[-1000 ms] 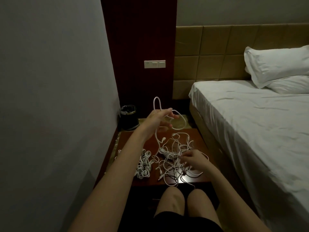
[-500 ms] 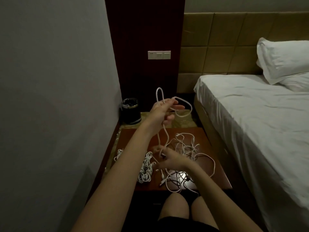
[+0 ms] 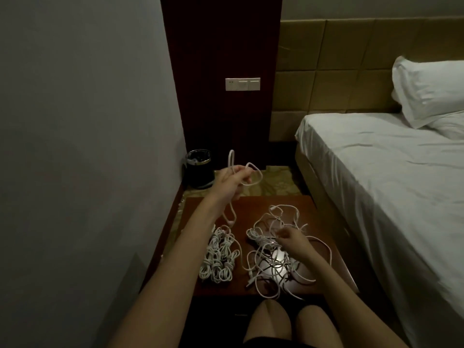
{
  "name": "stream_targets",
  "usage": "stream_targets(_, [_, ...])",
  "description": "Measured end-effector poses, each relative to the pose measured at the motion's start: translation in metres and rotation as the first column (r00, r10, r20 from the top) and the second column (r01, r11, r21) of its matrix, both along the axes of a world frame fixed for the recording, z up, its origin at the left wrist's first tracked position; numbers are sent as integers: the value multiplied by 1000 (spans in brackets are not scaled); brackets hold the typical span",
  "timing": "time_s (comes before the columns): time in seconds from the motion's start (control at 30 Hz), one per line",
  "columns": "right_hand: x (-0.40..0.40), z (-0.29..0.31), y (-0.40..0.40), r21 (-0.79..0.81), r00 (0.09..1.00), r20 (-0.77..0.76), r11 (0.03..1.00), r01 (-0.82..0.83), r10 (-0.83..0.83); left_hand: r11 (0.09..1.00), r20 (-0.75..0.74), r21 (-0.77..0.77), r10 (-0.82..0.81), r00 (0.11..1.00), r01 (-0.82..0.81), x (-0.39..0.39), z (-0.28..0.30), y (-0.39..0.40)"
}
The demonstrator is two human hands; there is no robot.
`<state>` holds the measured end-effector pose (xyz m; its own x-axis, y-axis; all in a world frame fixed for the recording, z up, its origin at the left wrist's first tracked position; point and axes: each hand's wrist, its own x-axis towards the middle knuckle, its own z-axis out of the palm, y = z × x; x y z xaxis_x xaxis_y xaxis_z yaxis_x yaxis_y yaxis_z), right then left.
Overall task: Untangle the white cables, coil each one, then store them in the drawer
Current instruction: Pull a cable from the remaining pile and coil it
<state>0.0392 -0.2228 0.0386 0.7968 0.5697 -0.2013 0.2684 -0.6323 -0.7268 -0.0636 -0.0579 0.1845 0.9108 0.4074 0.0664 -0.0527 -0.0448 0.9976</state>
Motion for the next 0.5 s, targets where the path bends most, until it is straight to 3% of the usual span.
stream_targets(0.17, [-1, -34, 0, -113, 1000, 15, 993, 22, -20, 999, 5, -29, -31, 1000, 31, 8, -13, 6])
stream_targets(0.3, [6, -40, 6, -168, 991, 130, 984, 65, -44, 998, -56, -55, -23, 998, 20, 17, -30, 10])
stream_targets(0.4, [12, -47, 3, -268, 987, 156, 963, 13, 30, 996, -96, -86, -24, 995, 16, 22, -44, 9])
stream_targets(0.5, [12, -46, 0, -178, 990, 135, 983, 52, -28, 996, -153, -86, -31, 988, 18, 24, -55, 7])
